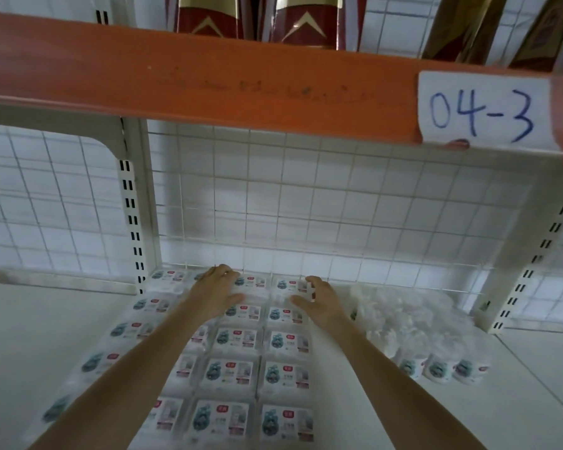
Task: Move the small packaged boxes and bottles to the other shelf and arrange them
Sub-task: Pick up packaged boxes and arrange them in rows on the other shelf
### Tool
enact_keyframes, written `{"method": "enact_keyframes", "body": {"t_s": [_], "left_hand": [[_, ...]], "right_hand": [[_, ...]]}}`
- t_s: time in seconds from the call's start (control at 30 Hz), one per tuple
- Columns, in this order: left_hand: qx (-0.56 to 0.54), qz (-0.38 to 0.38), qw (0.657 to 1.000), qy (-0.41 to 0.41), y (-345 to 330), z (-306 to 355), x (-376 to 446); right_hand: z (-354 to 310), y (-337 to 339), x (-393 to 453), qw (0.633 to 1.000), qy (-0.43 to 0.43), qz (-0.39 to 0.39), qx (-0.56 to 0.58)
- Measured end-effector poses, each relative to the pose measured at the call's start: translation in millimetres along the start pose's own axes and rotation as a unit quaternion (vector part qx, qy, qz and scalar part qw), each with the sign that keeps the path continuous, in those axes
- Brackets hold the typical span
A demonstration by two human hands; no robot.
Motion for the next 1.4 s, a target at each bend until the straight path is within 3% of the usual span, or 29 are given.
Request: {"method": "enact_keyframes", "body": {"t_s": [0.17,0.3,0.43,0.63,0.87,1.1,1.2,1.4], "left_hand": [[-0.007,-0.006,1.0,-0.008,5,-1,-8],[-0.024,0.028,0.997,-0.067,18,-7,-28],[-0.027,0.085,0.991,-0.1,32,-11,-77],[0.013,0.161,0.98,-0.116,43,-16,-180],[0.041,0.158,0.986,-0.022,23,-11,-311],[0.069,0.088,0.99,0.086,1,-40,-440],[0.068,0.074,0.982,0.163,6,-65,-494],[0.03,0.114,0.939,0.323,49,-106,-580]], "right_hand": [[-16,8,-20,0.999,0.003,0.002,-0.035],[-29,24,-54,0.995,0.041,0.002,-0.088],[-42,37,-100,0.985,0.081,-0.015,-0.15],[-58,46,-190,0.966,0.169,0.031,-0.193],[-53,28,-282,0.939,0.252,-0.01,-0.233],[-74,-34,-350,0.938,0.284,-0.111,-0.164],[-94,-65,-364,0.923,0.315,-0.177,-0.135],[-163,-127,-371,0.889,0.385,-0.235,-0.075]]}}
Point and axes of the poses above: each hand's wrist, its own x-axis towards the middle knuckle, its own y-axis out of the back of the hand, z = x × y, the point moved 1 cm from there along x, towards the middle knuckle, and after that the axes turned 10 degrees about y, right-handed, at the moved point
